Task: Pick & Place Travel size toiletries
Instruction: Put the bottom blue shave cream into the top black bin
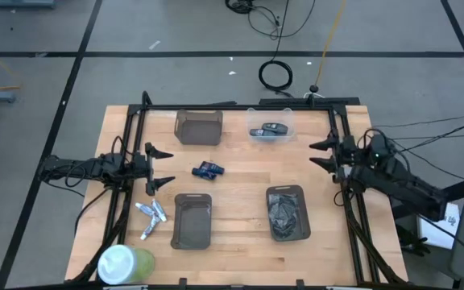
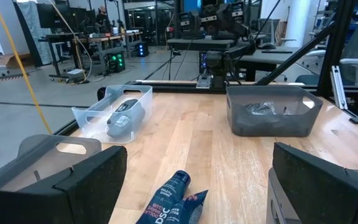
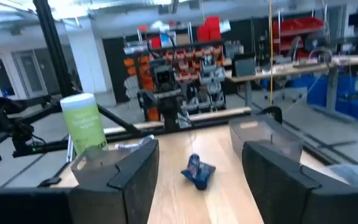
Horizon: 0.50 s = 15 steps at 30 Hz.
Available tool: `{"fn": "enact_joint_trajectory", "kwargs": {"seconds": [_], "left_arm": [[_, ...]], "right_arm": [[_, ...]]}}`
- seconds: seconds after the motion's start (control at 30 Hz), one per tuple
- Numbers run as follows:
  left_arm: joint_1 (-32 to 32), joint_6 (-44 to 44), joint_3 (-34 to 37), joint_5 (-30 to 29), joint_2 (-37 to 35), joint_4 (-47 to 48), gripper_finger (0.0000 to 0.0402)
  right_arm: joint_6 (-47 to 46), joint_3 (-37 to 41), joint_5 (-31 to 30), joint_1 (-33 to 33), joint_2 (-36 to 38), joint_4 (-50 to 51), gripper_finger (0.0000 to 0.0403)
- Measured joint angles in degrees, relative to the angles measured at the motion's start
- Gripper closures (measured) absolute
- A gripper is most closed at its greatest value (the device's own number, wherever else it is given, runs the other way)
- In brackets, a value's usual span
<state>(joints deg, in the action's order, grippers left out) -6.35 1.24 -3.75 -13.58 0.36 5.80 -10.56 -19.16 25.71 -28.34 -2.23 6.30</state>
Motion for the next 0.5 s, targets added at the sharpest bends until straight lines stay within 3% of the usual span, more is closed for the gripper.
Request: {"fn": "enact_joint_trajectory", "kwargs": {"seconds": [0.23,0.5], "left_arm": [[0.00,0.03,-0.01,-0.06,0.01,0.00,0.0007],[0.00,-1.62,0.00,0.01,0.02,-0.53,0.0007]], "right_arm": [[1.57,4.33,1.10,-0.04,1.78,-2.13,0.0186],[3.50,10.74,-10.57,-0.04,1.47,-1.91,0.0186]]}}
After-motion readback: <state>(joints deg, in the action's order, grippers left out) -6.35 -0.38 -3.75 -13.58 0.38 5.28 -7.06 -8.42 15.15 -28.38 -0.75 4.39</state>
